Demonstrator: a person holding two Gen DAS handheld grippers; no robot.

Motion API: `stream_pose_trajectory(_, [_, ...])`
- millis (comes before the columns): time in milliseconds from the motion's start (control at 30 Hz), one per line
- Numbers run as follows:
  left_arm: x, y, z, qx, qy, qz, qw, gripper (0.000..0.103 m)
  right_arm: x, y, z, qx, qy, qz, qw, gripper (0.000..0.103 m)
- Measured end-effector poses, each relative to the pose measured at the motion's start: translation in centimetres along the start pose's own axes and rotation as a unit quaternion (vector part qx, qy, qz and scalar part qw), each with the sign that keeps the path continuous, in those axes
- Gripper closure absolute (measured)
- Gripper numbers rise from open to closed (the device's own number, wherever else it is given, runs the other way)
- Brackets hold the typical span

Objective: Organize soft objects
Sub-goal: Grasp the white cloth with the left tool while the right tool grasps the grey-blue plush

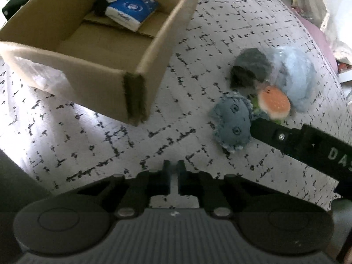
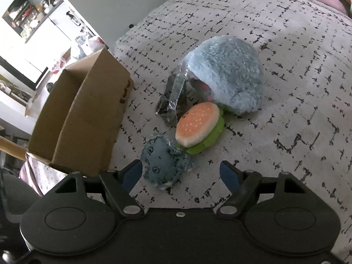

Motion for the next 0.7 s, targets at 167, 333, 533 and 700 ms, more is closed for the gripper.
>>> stream_pose_trajectory(167, [0.1,0.1,0.7,0.002,0.013,-0.016,0.9998,0.092,0.3,-0.1,-1.0,-0.007,0.007,0.001,1.000,0.026])
stream_pose_trajectory(333, [0.2,-0.1,1.6,-0.008,0.014,-0.022,0.9996,0.053,0.4,-0.5,-1.3,-0.010,0.012,-0.007,1.000,0.026])
stream_pose_trajectory(533, [-1.0,0.1,2.2,-0.016,0.019,-0.010,0.9996,0.035,0.3,-0.7,-0.8,-0.017,0.007,-0.014,1.000,0.026])
stream_pose_trajectory(700, [-2.7,0.0,1.6,-0.017,0.033,0.005,0.9993,0.035,-0.1,-0.4,-0.3,-0.016,0.001,-0.008,1.000,0.026])
Point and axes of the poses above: each gripper's, at about its wrist camera, not at the fingertips, and z roughly against the way its jaws point, y to its left, x to its top, the point moved 3 cm from there along -z, roughly the way its jaws point, and after that the axes turned 7 degrees about z, right-handed, at the moved point
